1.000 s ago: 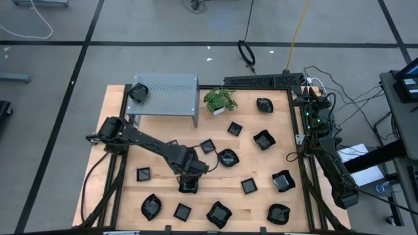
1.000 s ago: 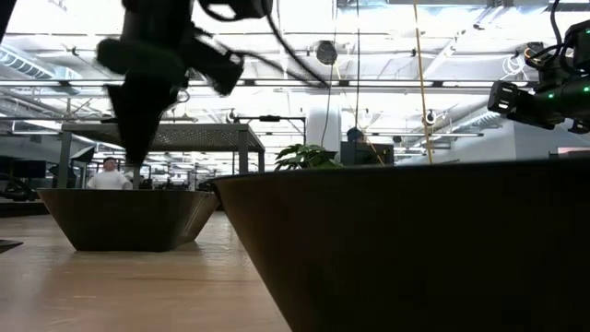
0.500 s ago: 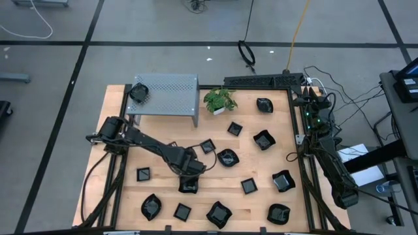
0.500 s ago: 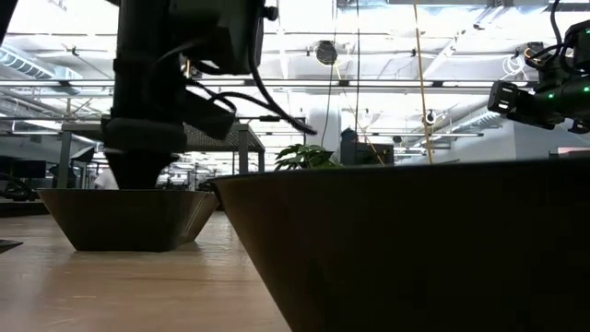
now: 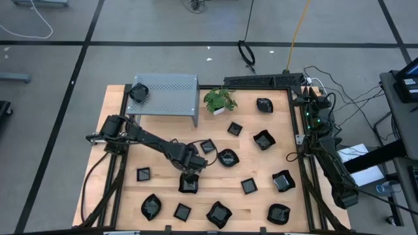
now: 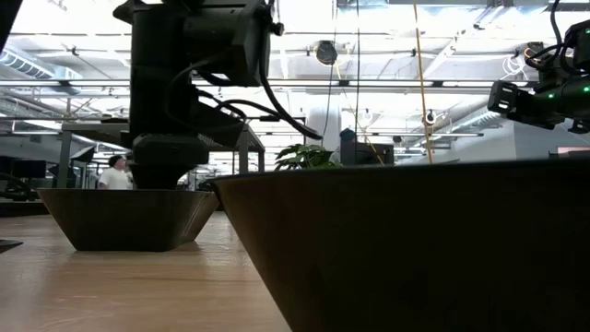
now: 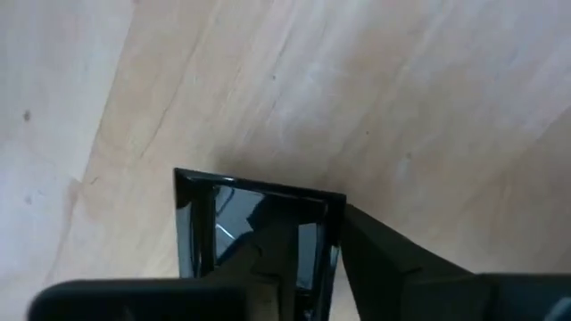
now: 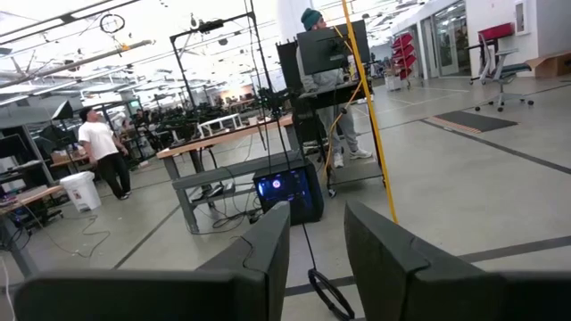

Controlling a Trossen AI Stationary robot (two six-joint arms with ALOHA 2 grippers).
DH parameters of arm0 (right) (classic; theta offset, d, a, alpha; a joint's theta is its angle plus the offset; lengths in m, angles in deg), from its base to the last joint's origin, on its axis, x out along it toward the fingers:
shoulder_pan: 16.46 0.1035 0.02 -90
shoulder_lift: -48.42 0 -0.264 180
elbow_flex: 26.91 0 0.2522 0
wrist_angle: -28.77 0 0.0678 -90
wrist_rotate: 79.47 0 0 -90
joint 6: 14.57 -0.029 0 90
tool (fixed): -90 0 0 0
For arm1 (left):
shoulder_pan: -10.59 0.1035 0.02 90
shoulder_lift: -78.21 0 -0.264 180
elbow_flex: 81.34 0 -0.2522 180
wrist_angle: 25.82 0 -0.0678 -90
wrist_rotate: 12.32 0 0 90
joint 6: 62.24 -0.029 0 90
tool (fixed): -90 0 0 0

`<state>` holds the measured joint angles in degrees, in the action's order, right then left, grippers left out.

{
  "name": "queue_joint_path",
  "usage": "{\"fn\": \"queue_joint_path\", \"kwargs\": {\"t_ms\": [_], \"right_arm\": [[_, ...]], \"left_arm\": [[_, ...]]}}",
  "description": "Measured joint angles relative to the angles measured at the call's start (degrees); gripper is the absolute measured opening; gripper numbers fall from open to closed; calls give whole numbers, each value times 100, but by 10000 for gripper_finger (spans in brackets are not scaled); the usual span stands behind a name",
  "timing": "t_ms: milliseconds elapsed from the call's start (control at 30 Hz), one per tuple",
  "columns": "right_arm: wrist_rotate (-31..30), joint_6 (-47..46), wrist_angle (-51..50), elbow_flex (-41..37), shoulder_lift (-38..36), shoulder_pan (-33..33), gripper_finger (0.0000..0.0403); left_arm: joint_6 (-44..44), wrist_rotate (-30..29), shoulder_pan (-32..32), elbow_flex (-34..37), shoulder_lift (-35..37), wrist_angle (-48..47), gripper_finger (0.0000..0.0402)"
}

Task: Pick & Place Mini shaped plates
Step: Put the black square plate on the shelf

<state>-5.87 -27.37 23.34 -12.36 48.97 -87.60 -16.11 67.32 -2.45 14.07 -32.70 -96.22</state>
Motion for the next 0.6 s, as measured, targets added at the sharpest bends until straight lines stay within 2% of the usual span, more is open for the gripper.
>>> {"fn": "queue_joint_path", "kwargs": {"t_ms": [200, 400, 600], "right_arm": [[-1, 0, 0, 1, 2, 1, 100], [-1, 0, -1, 0, 2, 1, 100], [-2, 0, -2, 1, 2, 1, 100]], "left_arm": [[200, -30, 165, 0, -4, -37, 10], [310, -16, 181, 0, 73, -41, 5], [366, 43, 166, -172, 520, -25, 4]]}}
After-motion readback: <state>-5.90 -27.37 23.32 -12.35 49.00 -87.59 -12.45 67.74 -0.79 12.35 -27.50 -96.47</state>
